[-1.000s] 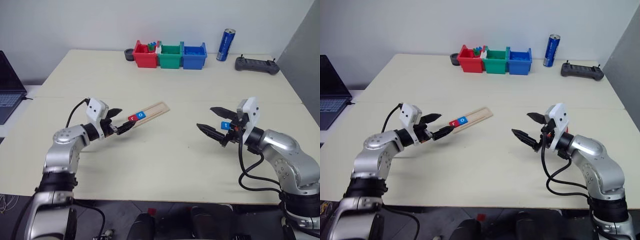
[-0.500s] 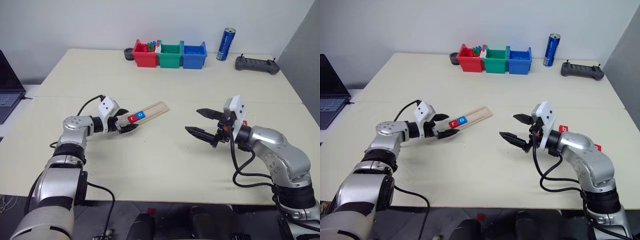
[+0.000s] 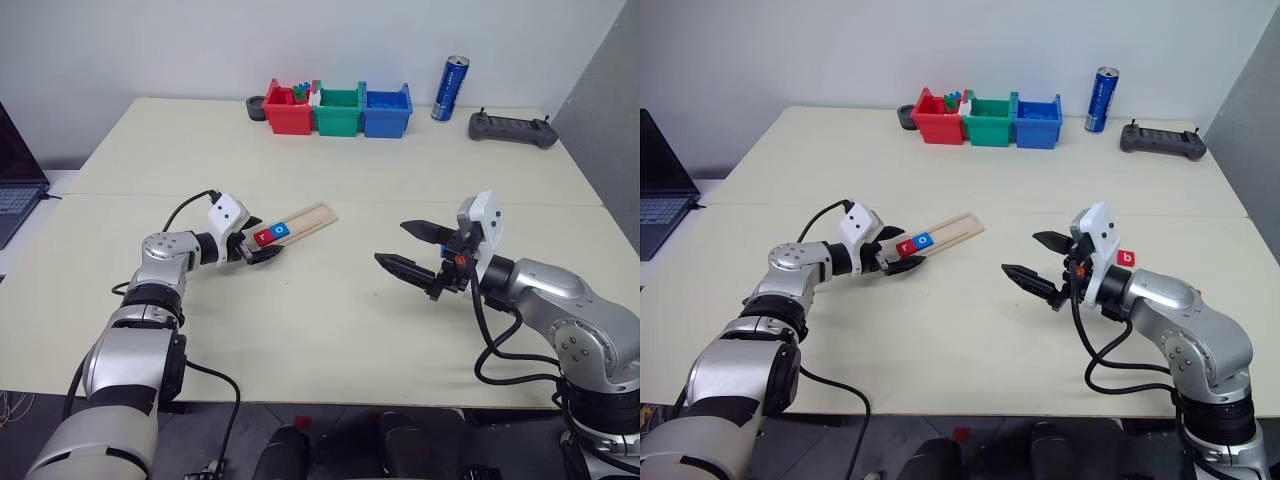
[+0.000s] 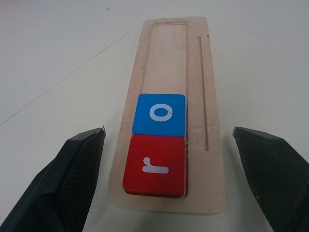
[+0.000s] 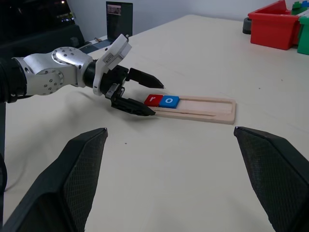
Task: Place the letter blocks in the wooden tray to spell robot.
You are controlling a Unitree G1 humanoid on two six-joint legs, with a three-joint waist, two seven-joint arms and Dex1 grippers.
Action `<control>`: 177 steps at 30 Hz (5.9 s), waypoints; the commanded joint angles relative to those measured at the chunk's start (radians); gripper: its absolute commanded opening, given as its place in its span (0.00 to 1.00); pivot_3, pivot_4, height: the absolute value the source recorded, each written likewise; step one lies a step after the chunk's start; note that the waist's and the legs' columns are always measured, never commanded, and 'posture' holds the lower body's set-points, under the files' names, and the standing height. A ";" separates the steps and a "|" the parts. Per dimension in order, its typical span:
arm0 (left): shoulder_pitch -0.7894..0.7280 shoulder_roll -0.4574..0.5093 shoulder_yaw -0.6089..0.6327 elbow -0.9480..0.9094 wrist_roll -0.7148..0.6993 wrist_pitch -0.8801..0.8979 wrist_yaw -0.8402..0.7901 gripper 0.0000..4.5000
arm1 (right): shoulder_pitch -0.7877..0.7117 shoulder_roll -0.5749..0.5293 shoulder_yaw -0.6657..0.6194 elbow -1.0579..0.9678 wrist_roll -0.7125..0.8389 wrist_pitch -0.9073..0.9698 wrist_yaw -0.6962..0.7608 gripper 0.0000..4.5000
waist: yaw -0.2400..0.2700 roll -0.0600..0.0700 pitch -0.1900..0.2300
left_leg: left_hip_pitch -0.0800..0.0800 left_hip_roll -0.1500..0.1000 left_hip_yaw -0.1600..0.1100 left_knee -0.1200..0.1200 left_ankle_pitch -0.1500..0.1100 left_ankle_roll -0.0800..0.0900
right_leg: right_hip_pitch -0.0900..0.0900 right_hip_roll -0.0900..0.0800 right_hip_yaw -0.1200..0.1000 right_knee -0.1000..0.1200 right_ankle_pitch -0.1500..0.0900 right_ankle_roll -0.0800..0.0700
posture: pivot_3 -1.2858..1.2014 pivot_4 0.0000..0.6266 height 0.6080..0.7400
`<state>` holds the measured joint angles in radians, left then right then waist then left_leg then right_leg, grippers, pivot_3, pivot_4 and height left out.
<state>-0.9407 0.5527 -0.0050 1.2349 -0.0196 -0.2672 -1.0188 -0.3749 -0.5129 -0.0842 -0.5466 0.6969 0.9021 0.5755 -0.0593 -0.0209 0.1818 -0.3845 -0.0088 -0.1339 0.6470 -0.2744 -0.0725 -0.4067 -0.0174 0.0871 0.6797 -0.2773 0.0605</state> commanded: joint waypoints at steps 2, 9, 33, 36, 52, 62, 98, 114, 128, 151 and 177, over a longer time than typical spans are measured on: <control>0.009 0.005 0.014 0.000 0.009 0.006 0.018 1.00 | -0.026 -0.015 -0.042 -0.053 0.061 0.033 -0.032 0.99 | 0.000 0.000 0.000 | 0.000 0.000 0.000 0.000 0.000 0.000 | 0.000 0.000 0.000 0.000 0.000 0.000 | 0.52 0.24 1.00; 0.024 0.001 0.011 0.004 0.026 0.056 0.041 1.00 | -0.056 -0.017 -0.046 -0.047 0.088 0.052 -0.072 0.99 | 0.000 0.000 0.000 | 0.000 0.000 0.000 0.000 0.000 0.000 | 0.000 0.000 0.000 0.000 0.000 0.000 | 0.52 0.24 1.00; 0.014 0.008 -0.011 0.010 0.069 0.070 -0.030 0.76 | -0.036 -0.051 -0.016 -0.030 0.049 -0.027 -0.059 1.00 | -0.002 0.000 0.000 | 0.001 0.000 0.000 0.000 0.000 0.000 | 0.001 0.000 0.000 0.001 0.000 0.000 | 0.52 0.24 1.00; 0.011 -0.001 -0.010 -0.003 0.063 0.045 -0.065 0.76 | -0.033 -0.060 -0.015 -0.018 0.035 -0.043 -0.045 1.00 | -0.001 0.000 0.000 | 0.001 0.000 0.000 0.000 0.000 0.000 | 0.001 0.000 0.000 0.001 0.000 0.000 | 0.52 0.24 1.00; 0.086 -0.190 -0.126 -0.344 -0.004 0.011 -0.428 0.76 | 0.160 -0.327 -0.058 0.063 -0.074 -0.352 0.361 1.00 | -0.002 -0.001 0.000 | 0.000 -0.001 0.001 0.002 0.000 0.001 | 0.001 0.000 0.000 0.001 0.000 0.000 | 0.52 0.24 1.00; 0.053 -0.252 -0.196 -0.266 0.063 -0.072 -0.374 0.76 | 0.168 -0.321 -0.051 0.065 -0.098 -0.395 0.373 1.00 | 0.001 -0.001 0.000 | 0.001 0.000 0.001 0.002 0.000 0.001 | 0.001 0.000 0.001 0.001 0.000 0.000 | 0.52 0.24 1.00; 0.007 -0.275 -0.202 -0.232 0.068 -0.055 -0.341 1.00 | 0.086 -0.260 -0.007 0.136 -0.151 -0.411 0.368 1.00 | 0.003 -0.001 0.000 | 0.001 -0.001 0.000 0.004 0.000 0.001 | 0.002 0.000 0.001 0.002 0.000 0.000 | 0.52 0.24 1.00; -0.020 -0.270 -0.211 -0.162 0.093 -0.070 -0.344 0.75 | 0.089 -0.259 -0.014 0.121 -0.144 -0.393 0.341 1.00 | 0.002 -0.001 0.000 | 0.001 -0.001 0.000 0.004 0.000 0.001 | 0.002 0.000 0.001 0.002 0.000 0.000 | 0.52 0.24 1.00; -0.027 -0.328 -0.227 -0.176 0.115 -0.096 -0.302 0.75 | 0.134 -0.280 -0.027 0.103 -0.146 -0.397 0.351 1.00 | 0.006 -0.001 0.000 | -0.001 -0.002 0.000 0.008 0.000 0.001 | 0.003 -0.001 0.000 0.002 0.000 0.000 | 0.52 0.24 1.00; -0.041 -0.394 -0.242 -0.139 0.139 -0.095 -0.226 0.75 | 0.270 -0.375 -0.088 0.209 -0.192 -0.488 0.483 1.00 | 0.009 -0.001 0.000 | -0.003 -0.003 0.000 0.015 -0.001 0.003 | 0.003 -0.001 0.001 0.003 0.001 0.002 | 0.52 0.24 1.00; 0.079 -0.276 -0.117 -0.594 -0.092 0.142 -0.322 0.99 | 0.248 -0.228 -0.139 0.171 -0.283 -0.389 0.107 1.00 | 0.005 0.000 0.000 | -0.003 -0.002 0.000 0.015 -0.001 0.003 | 0.003 -0.001 0.001 0.003 0.001 0.002 | 0.52 0.24 1.00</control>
<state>-0.8778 0.2782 -0.1376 0.7302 -0.0744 -0.1642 -1.3592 -0.1205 -0.7503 -0.1870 -0.3415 0.4495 0.5025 0.7631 -0.0538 -0.0213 0.1819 -0.3874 -0.0103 -0.1345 0.6616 -0.2753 -0.0698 -0.4035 -0.0182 0.0879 0.6833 -0.2764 0.0621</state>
